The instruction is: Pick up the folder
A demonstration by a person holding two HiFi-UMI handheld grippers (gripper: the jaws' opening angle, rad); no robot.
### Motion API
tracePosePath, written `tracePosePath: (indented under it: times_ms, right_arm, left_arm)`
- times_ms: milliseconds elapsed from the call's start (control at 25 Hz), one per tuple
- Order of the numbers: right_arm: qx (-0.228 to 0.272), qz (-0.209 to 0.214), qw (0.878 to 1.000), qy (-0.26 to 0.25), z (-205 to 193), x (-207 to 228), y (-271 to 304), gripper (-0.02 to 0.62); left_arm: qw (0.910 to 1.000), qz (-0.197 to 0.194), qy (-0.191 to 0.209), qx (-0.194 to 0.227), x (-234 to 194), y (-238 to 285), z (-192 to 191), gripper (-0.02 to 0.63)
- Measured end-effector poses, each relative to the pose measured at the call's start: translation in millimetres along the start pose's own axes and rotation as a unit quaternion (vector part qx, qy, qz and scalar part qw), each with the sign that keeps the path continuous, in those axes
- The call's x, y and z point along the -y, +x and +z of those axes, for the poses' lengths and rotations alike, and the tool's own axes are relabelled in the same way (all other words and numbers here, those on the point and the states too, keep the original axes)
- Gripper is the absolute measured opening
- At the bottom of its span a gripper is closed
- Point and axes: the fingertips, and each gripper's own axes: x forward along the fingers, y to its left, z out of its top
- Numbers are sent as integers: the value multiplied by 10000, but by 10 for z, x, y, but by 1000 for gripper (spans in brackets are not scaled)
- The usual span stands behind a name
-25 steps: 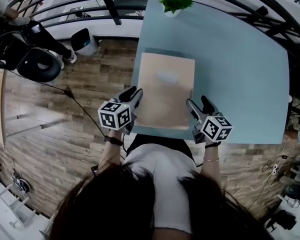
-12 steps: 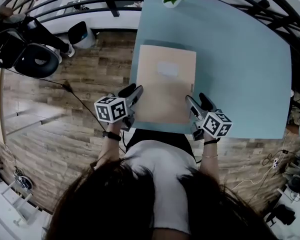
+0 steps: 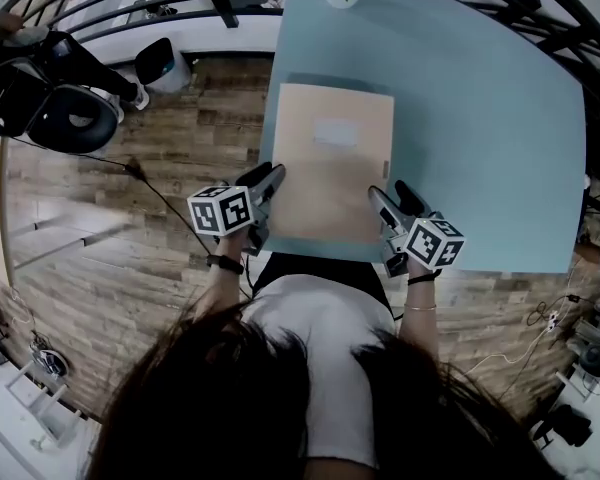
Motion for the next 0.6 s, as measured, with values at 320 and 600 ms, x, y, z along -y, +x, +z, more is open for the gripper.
tracePosePath:
  times_ms: [320,600]
  right_arm:
    - [-112,52,9998,147,-59,53,38,342]
    - [-315,208,9983,454,-108,133,106,342]
  left_arm:
    - [9996,-122,-146,214,-29,-7,-16,201]
    - [9986,-307,-304,289,-60,-31,-12,204]
